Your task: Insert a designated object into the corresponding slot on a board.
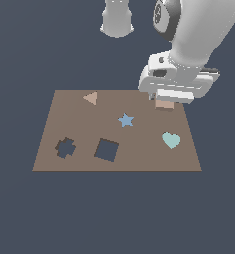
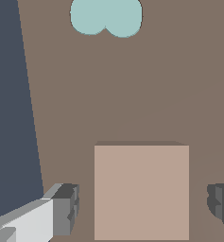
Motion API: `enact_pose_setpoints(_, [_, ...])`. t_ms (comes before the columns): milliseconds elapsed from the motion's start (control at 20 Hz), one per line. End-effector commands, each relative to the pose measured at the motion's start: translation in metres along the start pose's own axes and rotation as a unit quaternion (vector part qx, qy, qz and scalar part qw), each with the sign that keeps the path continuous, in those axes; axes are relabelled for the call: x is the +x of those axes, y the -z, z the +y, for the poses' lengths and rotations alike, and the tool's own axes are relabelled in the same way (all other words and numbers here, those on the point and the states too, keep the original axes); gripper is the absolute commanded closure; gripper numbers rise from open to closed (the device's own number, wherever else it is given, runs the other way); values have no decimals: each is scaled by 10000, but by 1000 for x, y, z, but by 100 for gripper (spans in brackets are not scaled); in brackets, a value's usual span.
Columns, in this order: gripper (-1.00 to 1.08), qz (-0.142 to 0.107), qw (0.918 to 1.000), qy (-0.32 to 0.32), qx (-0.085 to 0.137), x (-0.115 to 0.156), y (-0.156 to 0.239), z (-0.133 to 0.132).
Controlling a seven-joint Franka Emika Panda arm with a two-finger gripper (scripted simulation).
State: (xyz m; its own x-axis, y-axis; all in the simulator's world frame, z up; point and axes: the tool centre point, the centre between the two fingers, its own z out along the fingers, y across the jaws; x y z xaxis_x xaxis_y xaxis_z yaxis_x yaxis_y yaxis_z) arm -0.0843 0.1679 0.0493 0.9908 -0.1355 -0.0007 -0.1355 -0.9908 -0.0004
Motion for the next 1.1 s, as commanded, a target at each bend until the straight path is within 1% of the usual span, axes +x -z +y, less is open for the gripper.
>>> enact_pose_setpoints(0, [-92, -1, 10000, -4, -2, 0, -4, 0])
enact_pose_setpoints(350, [-92, 3, 10000, -13, -2, 0, -19, -1])
enact_pose_setpoints(400, [108, 3, 10000, -13, -2, 0, -19, -1])
enact_pose_setpoints(1050, [108, 5, 10000, -1, 1, 0, -18, -1])
